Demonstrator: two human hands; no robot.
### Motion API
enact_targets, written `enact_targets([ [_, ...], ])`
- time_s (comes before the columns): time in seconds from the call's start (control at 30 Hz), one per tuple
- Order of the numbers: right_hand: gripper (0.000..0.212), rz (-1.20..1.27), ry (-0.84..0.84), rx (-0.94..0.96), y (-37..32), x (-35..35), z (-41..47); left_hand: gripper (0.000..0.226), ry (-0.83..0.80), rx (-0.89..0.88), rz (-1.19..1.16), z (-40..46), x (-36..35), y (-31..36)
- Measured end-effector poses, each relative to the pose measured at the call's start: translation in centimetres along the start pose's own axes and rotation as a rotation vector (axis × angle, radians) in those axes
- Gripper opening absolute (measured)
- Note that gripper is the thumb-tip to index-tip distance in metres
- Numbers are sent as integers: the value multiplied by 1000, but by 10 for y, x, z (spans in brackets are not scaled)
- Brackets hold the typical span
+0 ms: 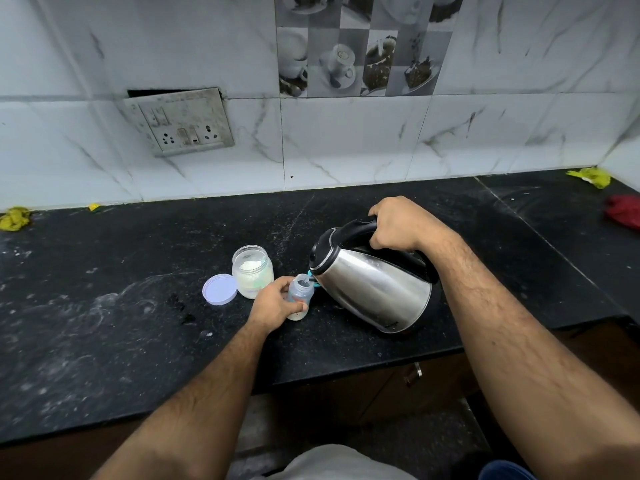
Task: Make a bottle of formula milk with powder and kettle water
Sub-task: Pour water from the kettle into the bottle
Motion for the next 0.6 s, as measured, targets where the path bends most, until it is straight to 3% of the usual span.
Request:
enact_targets([
  [0.6, 6, 47, -8, -22, -5, 6, -4, 57, -4, 1, -14, -3, -1, 2],
])
Point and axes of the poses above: each hand's wrist, its own z-axis towards the middle knuckle, its own x-axis out of the back of the hand, y = z × x, the point moved 6 cm from there along z, towards the middle knuckle, and after that the axes turned 14 degrees about z, right-handed, at the moved point
